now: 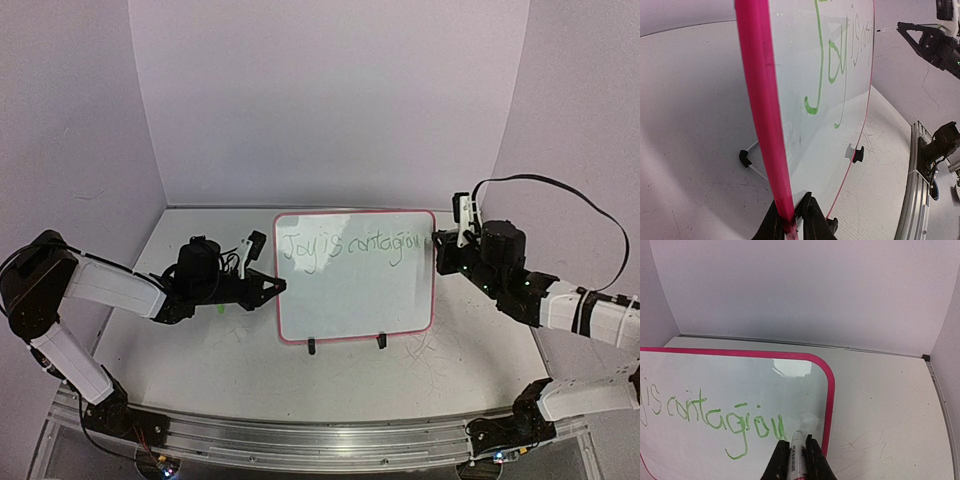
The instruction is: Write a sentence on the whiteboard
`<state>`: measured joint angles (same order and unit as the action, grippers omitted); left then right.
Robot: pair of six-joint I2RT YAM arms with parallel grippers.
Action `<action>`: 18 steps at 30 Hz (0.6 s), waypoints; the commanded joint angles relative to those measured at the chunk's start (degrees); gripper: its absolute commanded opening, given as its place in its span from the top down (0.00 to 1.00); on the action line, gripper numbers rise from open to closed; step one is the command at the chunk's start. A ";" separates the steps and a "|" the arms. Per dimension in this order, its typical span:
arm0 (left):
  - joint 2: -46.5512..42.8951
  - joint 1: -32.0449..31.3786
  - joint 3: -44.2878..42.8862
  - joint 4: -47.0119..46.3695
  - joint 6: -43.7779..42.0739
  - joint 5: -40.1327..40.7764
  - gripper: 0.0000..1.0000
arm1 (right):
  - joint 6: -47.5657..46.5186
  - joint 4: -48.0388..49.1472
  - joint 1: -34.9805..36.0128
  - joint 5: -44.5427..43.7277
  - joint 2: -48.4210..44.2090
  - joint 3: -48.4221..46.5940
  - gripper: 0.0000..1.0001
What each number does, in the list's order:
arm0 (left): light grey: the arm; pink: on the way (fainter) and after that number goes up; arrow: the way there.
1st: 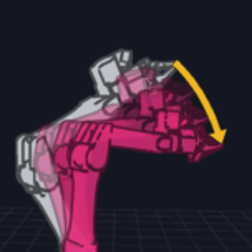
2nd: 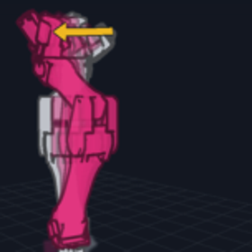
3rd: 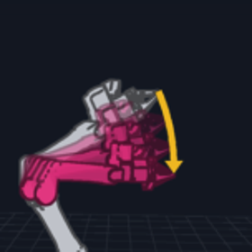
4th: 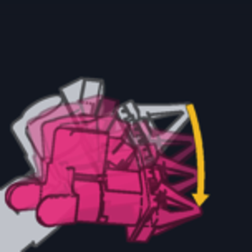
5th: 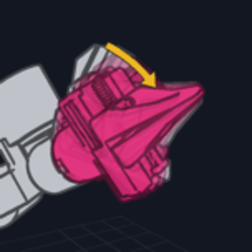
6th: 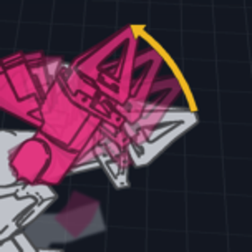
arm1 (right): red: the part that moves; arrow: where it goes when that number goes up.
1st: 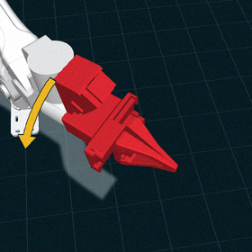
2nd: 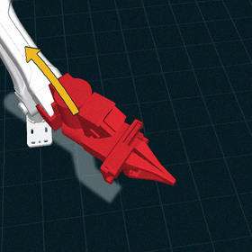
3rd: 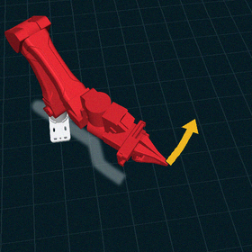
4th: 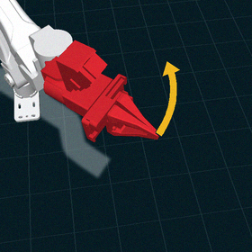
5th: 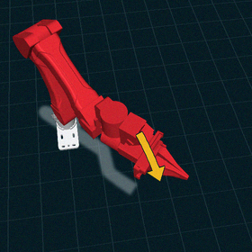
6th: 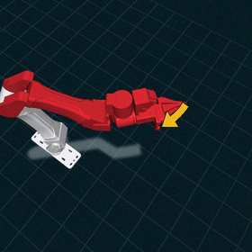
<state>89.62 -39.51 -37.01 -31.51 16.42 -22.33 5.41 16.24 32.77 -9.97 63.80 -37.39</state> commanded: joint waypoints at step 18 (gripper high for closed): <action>1.34 0.29 0.14 5.00 -4.06 7.65 1.00 | -0.58 6.46 -0.25 -2.95 3.33 -3.31 1.00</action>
<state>89.62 -39.50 -37.01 -31.51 16.38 -22.33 5.40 20.04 32.76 -11.27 66.78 -38.15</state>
